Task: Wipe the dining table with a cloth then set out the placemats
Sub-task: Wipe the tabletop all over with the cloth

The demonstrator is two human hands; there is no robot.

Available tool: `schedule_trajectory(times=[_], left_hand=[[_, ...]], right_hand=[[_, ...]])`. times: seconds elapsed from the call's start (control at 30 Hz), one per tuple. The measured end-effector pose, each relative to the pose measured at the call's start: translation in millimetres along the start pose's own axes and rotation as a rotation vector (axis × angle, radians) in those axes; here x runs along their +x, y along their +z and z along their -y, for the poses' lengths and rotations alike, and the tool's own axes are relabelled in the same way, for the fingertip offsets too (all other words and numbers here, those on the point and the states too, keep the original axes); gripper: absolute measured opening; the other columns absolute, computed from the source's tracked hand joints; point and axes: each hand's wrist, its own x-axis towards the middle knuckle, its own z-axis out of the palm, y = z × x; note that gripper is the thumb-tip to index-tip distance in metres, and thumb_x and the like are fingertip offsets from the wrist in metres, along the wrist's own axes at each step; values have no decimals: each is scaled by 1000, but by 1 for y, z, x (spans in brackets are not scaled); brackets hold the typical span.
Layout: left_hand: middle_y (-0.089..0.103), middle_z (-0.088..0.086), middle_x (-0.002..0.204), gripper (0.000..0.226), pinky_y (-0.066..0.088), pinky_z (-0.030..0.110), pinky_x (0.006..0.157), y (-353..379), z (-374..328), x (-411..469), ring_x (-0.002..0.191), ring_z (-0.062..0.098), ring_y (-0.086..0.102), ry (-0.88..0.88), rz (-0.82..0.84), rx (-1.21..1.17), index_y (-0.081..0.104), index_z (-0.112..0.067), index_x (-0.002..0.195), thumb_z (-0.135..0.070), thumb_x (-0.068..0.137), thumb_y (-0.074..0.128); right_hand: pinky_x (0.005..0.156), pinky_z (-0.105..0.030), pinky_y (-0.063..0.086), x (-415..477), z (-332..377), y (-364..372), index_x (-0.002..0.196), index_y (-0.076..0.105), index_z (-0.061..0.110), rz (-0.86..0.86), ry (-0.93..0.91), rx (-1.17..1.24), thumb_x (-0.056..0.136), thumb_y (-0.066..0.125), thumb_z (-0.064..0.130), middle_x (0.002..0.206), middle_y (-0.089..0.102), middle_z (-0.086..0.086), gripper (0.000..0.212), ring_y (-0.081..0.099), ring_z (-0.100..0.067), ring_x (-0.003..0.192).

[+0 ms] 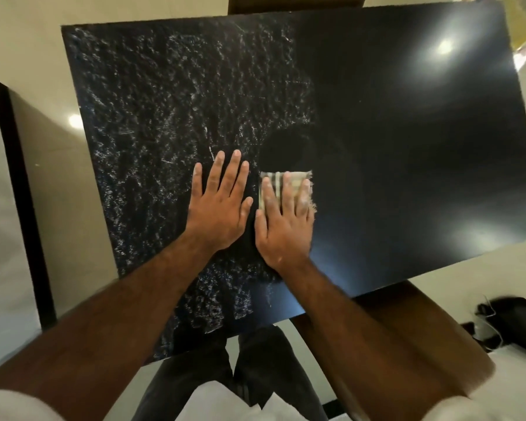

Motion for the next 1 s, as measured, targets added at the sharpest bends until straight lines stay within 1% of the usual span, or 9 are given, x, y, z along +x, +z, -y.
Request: schedule_trajectory(times=[0.17,0.3,0.43,0.5,0.6,0.7,0.83,0.93,1.0], left_hand=[[-4,5,187,74,5,66,136,-3,5,0,173,33,-2,24,20,-9,7,-16,178,-48,114,23],[-11,3,187,73,1,62,138,-5,7,-11,173,30,-8,-4,35,-20,0,-18,179,-47,116,25],[-13,3,187,72,5,63,138,-4,7,-36,173,31,-10,-24,41,-36,-1,-17,179,-46,117,24],[-12,4,187,72,6,63,137,-3,8,-48,173,32,-8,-30,34,-33,2,-17,179,-45,117,23],[-7,5,187,73,6,64,137,-3,9,-56,173,33,-3,-17,30,-27,7,-16,179,-48,115,23],[-2,6,187,73,7,64,137,-4,11,-56,173,34,0,-4,33,-18,10,-16,179,-47,114,26],[-4,3,188,73,5,63,137,-8,10,-57,173,33,-2,-7,76,-29,8,-18,179,-45,114,26],[-9,-2,187,71,0,60,138,-16,8,-58,173,29,-8,-43,125,-70,5,-21,179,-40,115,30],[-7,-2,187,69,0,58,139,-25,1,-59,173,27,-7,-83,160,-118,9,-20,179,-38,115,31]], right_hand=[[131,-60,28,49,-15,-1,175,34,34,-59,-168,-1,113,41,51,185,22,-4,64,14,-42,171],[130,-66,31,47,-55,-8,176,28,36,-81,39,-34,114,37,51,186,20,-3,65,12,-43,171],[128,-72,29,-24,-70,-12,178,19,34,6,175,-33,115,34,52,187,7,-6,68,2,-45,172],[133,-72,22,-67,-53,-9,179,12,34,77,169,-25,115,32,53,188,-1,-6,70,-5,-45,172],[133,-63,4,-109,-11,-1,179,6,38,186,80,13,114,32,55,188,-8,-1,72,-13,-40,172],[133,-66,15,-97,2,5,178,17,39,135,-20,51,114,37,54,188,3,-2,69,-4,-41,173],[131,-66,27,-50,-33,7,177,26,35,73,-202,30,114,42,51,187,12,-3,67,5,-42,172],[133,-65,25,-42,-60,3,178,21,37,50,-73,5,115,37,53,187,11,-2,66,3,-41,173],[134,-68,23,-60,-68,-1,178,17,37,65,29,25,115,34,54,187,9,-3,67,0,-40,173]])
